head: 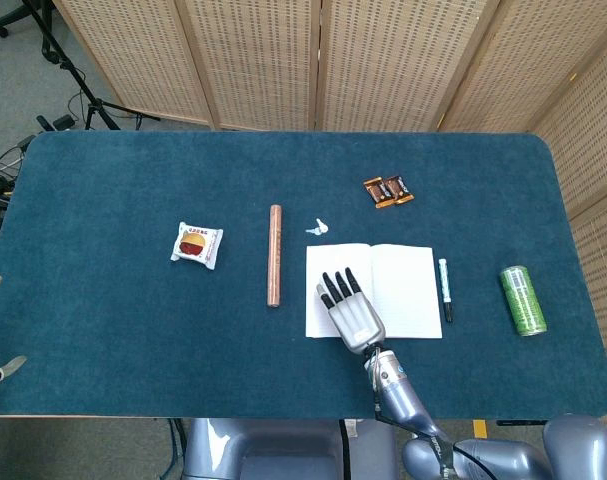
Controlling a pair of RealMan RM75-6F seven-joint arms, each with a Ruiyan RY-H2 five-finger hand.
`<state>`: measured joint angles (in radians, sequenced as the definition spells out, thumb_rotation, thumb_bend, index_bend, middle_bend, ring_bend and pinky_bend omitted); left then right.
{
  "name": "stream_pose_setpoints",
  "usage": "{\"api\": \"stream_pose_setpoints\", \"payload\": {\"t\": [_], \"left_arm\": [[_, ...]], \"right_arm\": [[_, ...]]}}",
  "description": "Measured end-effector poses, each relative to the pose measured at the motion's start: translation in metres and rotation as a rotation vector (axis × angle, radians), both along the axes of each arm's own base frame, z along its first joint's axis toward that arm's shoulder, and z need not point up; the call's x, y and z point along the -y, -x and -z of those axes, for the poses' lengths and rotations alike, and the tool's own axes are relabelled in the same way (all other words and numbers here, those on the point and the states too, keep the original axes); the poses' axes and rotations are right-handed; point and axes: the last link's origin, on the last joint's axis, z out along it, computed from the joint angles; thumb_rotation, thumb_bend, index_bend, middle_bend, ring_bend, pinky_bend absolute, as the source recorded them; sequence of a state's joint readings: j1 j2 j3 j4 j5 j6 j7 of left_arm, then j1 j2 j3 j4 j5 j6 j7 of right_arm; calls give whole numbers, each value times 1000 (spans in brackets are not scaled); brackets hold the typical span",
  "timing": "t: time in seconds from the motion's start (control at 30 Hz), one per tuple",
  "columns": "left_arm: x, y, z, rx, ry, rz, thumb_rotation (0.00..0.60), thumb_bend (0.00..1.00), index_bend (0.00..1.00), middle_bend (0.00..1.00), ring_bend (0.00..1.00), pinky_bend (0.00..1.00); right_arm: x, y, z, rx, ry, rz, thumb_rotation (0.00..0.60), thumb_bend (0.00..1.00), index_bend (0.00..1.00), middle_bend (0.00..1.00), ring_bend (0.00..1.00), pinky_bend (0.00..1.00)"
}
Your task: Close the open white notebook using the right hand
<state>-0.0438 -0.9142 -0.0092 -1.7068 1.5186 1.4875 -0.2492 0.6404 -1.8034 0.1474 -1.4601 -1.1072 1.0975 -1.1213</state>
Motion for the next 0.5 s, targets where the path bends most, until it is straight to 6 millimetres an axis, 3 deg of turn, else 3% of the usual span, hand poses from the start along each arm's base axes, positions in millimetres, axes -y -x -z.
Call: {"api": "stream_pose_setpoints", "payload": {"t": [0.13,0.5], "left_arm": [[0,0,0,-1,0,0,600,0,0,0,0,0],[1,-1,1,-3,2,2,600,0,0,0,0,0]], "right_arm": [[4,6,3,2,25,-22,600,383,199,139,70,96],[5,11,4,56,33,-17,600,695,255,192,138,174]]}}
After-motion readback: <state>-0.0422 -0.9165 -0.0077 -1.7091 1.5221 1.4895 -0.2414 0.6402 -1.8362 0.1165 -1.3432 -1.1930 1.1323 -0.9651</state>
